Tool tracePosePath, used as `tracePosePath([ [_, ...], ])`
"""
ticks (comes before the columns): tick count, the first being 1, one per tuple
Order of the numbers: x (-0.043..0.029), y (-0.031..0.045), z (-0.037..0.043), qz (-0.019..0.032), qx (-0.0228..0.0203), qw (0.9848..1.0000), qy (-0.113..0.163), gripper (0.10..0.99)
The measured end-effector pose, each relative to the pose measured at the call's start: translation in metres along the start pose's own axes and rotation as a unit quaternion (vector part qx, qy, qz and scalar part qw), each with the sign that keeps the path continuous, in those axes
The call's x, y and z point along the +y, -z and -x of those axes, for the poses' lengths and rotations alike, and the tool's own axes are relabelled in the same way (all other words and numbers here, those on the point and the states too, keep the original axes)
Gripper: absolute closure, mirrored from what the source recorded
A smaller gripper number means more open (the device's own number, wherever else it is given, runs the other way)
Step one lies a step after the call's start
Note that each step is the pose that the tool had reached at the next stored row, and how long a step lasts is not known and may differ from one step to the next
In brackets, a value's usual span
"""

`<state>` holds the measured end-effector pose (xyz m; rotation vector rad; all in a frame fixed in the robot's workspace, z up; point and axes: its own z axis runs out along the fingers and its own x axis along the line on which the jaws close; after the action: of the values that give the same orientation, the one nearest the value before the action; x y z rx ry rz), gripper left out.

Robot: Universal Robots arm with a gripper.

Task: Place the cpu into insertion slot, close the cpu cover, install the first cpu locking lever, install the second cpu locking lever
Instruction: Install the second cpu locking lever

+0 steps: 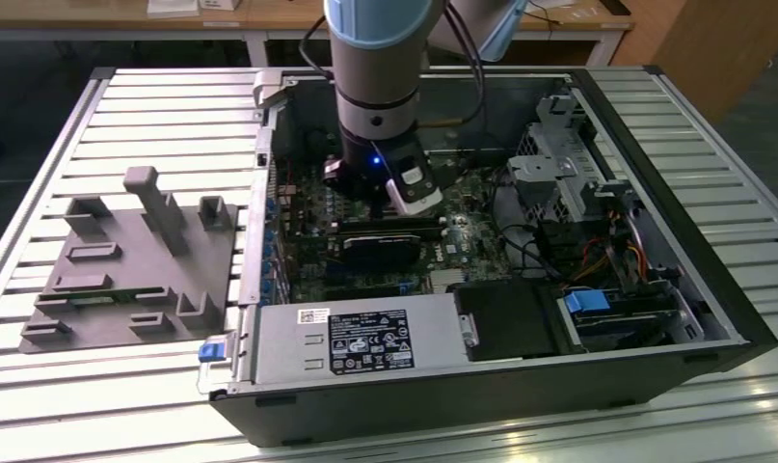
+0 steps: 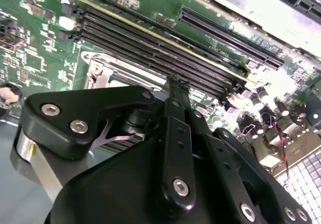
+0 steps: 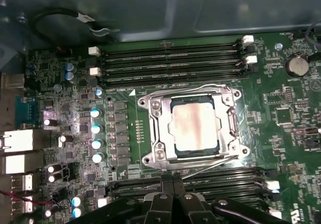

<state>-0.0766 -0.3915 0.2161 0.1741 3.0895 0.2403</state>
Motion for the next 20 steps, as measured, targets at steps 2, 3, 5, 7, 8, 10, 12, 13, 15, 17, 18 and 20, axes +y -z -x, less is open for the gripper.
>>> tracePosePath([
  [2,-0.0016,-0.0017,-0.0017,0.0038,0.0004,1.0000,0.000,0.984],
  [3,-0.0025,-0.0024,-0.0026,0.0063,0.0007,1.0000,0.000,0.984],
  [5,-0.0040,-0.0035,-0.0038,0.0126,0.0014,0.9999,0.000,0.984],
  [7,-0.0059,-0.0044,-0.0045,0.0207,0.0023,0.9998,-0.001,0.984],
  [8,-0.0069,-0.0047,-0.0047,0.0252,0.0027,0.9997,-0.001,0.984],
  [10,-0.0093,-0.0053,-0.0048,0.0345,0.0036,0.9994,-0.002,0.984],
  [12,-0.0116,-0.0062,-0.0050,0.0425,0.0044,0.9991,-0.002,0.984],
  [13,-0.0126,-0.0070,-0.0050,0.0452,0.0046,0.9990,-0.002,0.984],
  [15,-0.0146,-0.0090,-0.0051,0.0487,0.0050,0.9988,-0.002,0.984],
  [17,-0.0167,-0.0106,-0.0053,0.0515,0.0053,0.9987,-0.002,0.984],
  [18,-0.0175,-0.0112,-0.0054,0.0533,0.0054,0.9986,-0.002,0.984],
  [20,-0.0186,-0.0124,-0.0058,0.0577,0.0058,0.9983,-0.002,0.984],
])
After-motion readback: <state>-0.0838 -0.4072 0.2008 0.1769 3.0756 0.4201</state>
